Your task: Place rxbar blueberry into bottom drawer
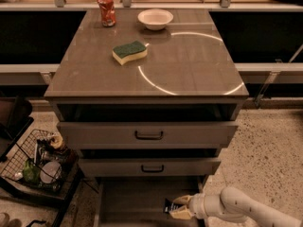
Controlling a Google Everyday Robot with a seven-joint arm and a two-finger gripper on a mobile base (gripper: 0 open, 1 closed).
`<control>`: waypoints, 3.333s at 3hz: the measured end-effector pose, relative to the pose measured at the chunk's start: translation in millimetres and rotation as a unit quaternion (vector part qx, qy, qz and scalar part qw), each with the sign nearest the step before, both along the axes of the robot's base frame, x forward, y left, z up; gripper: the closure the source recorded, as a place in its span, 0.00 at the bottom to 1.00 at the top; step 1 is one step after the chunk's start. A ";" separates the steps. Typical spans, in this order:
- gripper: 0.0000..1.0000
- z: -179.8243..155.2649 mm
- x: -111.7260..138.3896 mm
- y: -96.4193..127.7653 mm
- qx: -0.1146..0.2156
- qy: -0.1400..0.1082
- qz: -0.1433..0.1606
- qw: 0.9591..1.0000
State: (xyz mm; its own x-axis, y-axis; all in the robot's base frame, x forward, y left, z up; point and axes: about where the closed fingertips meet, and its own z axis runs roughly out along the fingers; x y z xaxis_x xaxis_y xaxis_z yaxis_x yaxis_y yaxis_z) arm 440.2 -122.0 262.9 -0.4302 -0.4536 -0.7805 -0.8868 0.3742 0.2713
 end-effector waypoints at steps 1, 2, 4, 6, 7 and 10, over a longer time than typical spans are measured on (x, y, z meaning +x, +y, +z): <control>1.00 -48.8 30.6 35.9 0.039 -0.003 -0.002 0.999; 1.00 -79.6 55.5 50.1 0.055 -0.015 -0.007 0.998; 1.00 -114.4 77.9 82.6 -0.013 -0.062 -0.001 0.998; 1.00 -130.6 53.4 126.0 -0.103 -0.090 0.028 0.990; 0.83 -132.0 51.7 128.0 -0.105 -0.091 0.026 0.990; 0.05 -133.7 48.3 133.2 -0.102 -0.089 0.029 0.990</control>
Offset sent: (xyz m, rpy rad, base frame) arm 0.0882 0.0617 -0.1159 0.1458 -0.0614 -0.0321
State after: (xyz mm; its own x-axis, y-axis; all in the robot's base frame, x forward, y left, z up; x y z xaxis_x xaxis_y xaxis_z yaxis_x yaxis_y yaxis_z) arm 488.5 11.2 129.2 -0.2632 -0.6298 -0.7308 -0.9354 0.3520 0.0335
